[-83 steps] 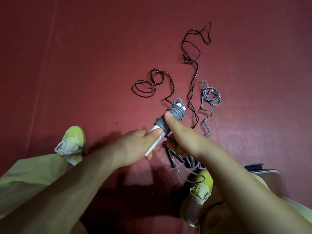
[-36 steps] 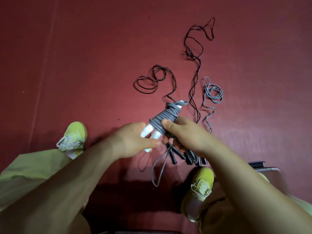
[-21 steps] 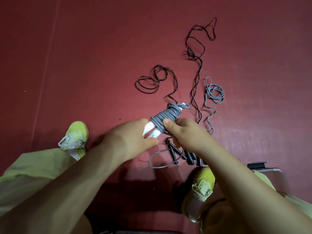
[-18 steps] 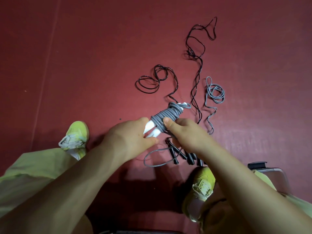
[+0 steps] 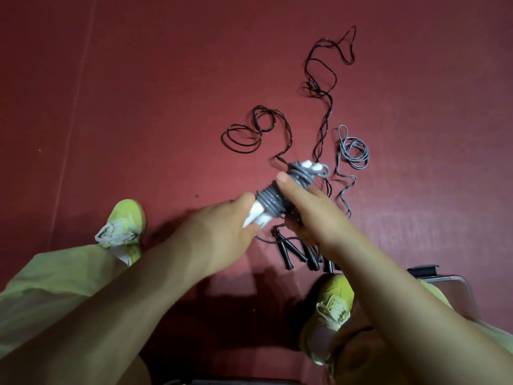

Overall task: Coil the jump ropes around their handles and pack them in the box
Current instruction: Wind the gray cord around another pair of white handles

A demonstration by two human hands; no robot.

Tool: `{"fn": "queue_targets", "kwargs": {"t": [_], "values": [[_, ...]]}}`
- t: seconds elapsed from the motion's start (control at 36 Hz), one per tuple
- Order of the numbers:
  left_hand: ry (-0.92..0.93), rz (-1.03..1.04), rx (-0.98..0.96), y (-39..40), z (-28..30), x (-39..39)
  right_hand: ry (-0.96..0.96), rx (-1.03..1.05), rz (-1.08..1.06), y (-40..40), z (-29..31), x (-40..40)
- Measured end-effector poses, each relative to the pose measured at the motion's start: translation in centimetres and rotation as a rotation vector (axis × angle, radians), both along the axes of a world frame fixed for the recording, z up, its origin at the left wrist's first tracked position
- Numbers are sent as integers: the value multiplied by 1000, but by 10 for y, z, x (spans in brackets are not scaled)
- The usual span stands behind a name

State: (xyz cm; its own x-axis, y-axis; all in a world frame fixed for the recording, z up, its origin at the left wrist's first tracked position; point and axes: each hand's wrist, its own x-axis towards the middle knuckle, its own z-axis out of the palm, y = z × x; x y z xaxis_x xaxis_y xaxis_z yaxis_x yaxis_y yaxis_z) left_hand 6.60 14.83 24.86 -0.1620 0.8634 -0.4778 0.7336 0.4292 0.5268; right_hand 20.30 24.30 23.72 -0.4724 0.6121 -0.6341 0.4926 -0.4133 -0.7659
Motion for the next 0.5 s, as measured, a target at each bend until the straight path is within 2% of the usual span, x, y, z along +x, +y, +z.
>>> {"fn": "queue_targets", "kwargs": {"t": [0.08, 0.17, 0.25, 0.33, 0.36, 0.44, 0.5], "values": [[184, -65, 138, -5, 0, 6, -63, 22, 33, -4, -2, 0], [130, -59, 120, -4, 1, 5, -26, 19, -16, -3, 1, 0], [-226, 60, -15, 1, 6, 3, 54, 18, -62, 0, 7, -1], [-829, 371, -162, 4, 13, 5, 122, 34, -47, -2, 14, -3], [-965, 439, -223, 3, 15, 4, 160, 17, -46, -3, 16, -4], [-1161, 491, -263, 3, 15, 2, 267, -50, -39, -2, 21, -4], [-1131, 509, -229, 4, 14, 2, 244, -65, 16, 0, 21, -4]]}}
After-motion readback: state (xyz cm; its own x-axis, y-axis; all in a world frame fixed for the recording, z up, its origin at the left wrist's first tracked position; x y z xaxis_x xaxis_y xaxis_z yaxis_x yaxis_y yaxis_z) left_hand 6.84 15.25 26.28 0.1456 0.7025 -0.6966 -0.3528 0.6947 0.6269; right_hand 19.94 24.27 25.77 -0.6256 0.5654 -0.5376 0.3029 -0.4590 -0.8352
